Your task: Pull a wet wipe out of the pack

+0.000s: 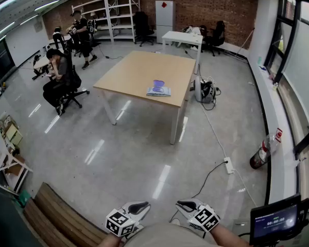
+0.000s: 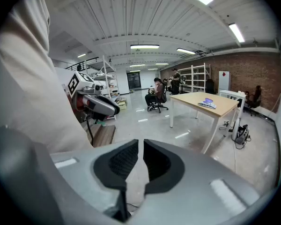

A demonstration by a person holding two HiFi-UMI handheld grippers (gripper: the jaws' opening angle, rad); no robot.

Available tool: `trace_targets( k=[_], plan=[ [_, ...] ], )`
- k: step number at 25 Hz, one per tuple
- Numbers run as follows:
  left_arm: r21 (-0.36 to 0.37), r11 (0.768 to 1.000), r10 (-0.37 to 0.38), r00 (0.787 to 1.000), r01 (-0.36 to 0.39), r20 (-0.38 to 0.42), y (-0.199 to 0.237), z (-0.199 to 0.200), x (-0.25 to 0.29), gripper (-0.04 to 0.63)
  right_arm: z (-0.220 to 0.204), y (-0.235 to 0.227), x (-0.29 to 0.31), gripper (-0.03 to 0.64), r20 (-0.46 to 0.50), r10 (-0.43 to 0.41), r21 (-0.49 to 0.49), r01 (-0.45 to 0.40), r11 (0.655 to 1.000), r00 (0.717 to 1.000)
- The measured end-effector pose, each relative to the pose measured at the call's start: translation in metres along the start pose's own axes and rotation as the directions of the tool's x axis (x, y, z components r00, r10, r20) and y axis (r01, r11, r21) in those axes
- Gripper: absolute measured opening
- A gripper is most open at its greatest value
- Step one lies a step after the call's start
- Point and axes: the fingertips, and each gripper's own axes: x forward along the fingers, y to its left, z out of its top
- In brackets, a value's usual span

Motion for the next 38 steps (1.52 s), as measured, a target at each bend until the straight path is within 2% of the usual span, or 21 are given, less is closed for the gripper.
trace_targets(
  k=[4,13,19,25,29,33,38],
  plan=[
    [-0.016,0.999,-0.033,0.999,0.033,-0.005,-0.015,-0.007,0.003,0.052,-0.008,0.007,-0.015,0.037,-0.001,-0.015,0.01,0.015,1.0,1.0],
    [0.006,1.0,-0.031,1.0,0.031,0.0,-0.026,-0.007,0.01,0.051,-0.013,0.006,-0.022,0.026,0.016,-0.01,0.003,0.01,1.0,1.0],
    [0.09,0.994,-0.063,0.998,0.062,0.009,-0.042,0.003,0.017,0.006,-0.005,0.007,-0.029,0.026,0.054,-0.022,-0.034,0.024,0.999,0.998],
    [0.153,0.987,-0.052,0.997,0.043,0.055,-0.062,0.052,0.065,0.006,0.005,-0.05,-0.076,0.017,0.136,-0.069,-0.036,0.074,0.997,0.988],
    [0.171,0.985,-0.033,0.997,0.021,0.069,-0.063,0.075,0.092,0.006,0.009,-0.085,-0.091,0.014,0.148,-0.074,-0.045,0.081,0.996,0.986],
    [0.167,0.986,-0.016,0.998,0.005,0.061,-0.045,0.086,0.115,0.006,0.013,-0.119,-0.083,0.011,0.145,-0.094,-0.043,0.102,0.994,0.985],
    [0.182,0.983,-0.037,0.998,0.027,0.051,-0.008,0.113,0.14,0.005,0.028,-0.16,-0.059,0.009,0.137,-0.116,-0.017,0.119,0.993,0.984]
  ],
)
